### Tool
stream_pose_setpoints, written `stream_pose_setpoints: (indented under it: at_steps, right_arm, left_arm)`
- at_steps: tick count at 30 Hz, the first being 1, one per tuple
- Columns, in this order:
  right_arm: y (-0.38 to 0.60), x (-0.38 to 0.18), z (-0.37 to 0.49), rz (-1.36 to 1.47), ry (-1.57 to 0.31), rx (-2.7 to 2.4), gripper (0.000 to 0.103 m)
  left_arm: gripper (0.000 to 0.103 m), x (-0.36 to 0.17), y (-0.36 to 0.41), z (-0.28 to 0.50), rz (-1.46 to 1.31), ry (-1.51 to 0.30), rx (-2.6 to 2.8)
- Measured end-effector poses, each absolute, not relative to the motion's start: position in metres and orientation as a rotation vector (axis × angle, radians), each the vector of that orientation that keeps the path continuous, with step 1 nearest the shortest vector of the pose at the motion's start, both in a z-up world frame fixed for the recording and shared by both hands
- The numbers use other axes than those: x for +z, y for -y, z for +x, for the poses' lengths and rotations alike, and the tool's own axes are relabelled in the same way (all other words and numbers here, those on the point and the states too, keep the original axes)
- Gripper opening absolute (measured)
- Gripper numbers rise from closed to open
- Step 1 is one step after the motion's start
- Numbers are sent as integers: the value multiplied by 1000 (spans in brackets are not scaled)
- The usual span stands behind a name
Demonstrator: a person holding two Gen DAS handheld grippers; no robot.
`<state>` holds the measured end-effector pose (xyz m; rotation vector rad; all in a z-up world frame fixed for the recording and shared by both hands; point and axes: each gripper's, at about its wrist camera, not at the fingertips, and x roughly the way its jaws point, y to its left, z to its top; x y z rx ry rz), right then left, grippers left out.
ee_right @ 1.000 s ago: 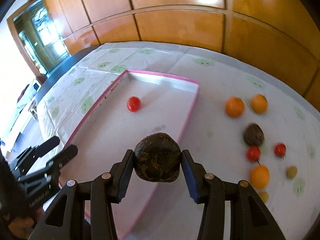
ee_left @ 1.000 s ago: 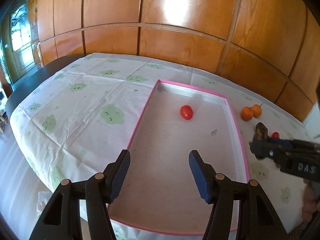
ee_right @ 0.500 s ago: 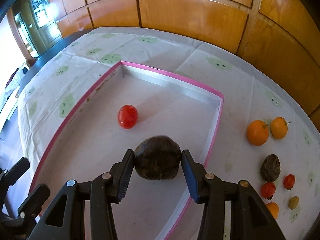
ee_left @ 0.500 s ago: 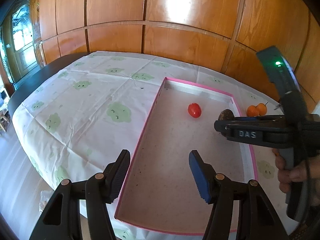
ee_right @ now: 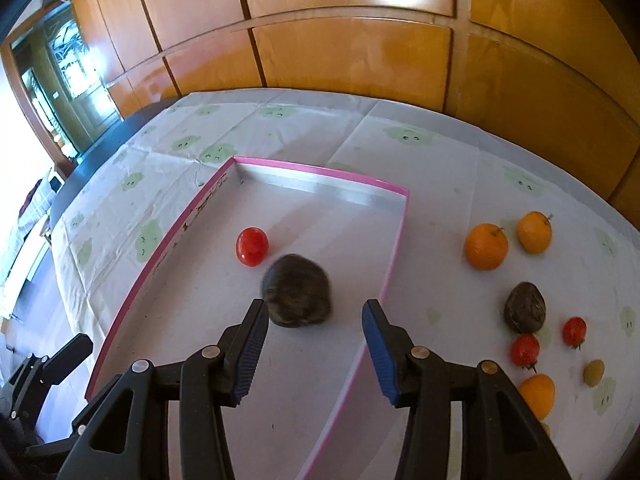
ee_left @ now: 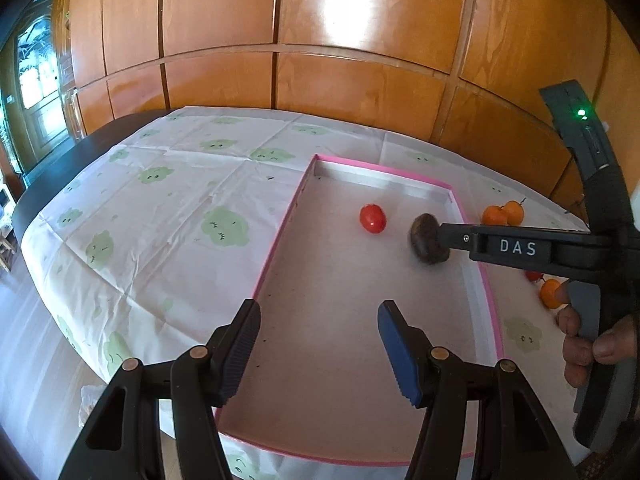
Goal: Organize fruits
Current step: 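Carry the dark brown fruit into the pink tray and open the right tool, then withdraw the right tool from the tray back toward the fruit cluster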
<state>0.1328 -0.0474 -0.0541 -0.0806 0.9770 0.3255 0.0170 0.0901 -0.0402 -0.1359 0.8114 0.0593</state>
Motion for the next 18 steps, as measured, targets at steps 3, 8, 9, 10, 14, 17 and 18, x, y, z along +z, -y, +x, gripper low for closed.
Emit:
stream_pose_setpoints:
  at_steps: [3,8,9,10,14,17,18]
  right_arm:
    - [54,-50,125,-69,-963,318,49]
    - [67,-41,111,-59,-934,310,49]
    - [70,-40,108,-61,-929,305,49]
    - [74,-38,104,-64,-922,295,49]
    - [91,-33,94,-60,-905,269,49]
    - [106,-30,88,-61,-896,245,49]
    - [113,-29,86,-60,-893,234,49]
  left_arm:
    - [62,-39,-86,15,-131,-810,50]
    - [62,-36,-80,14,-117,-805,39]
    - [62,-35,-79,13,-114,-805,37]
    - [62,-35,-79,13,-112,-804,34]
    - [62,-34,-73,12,-103,-801,25]
    - [62,-33,-69,10,-95,-799,17]
    - [62,-33,-68,10,-93,-800,15]
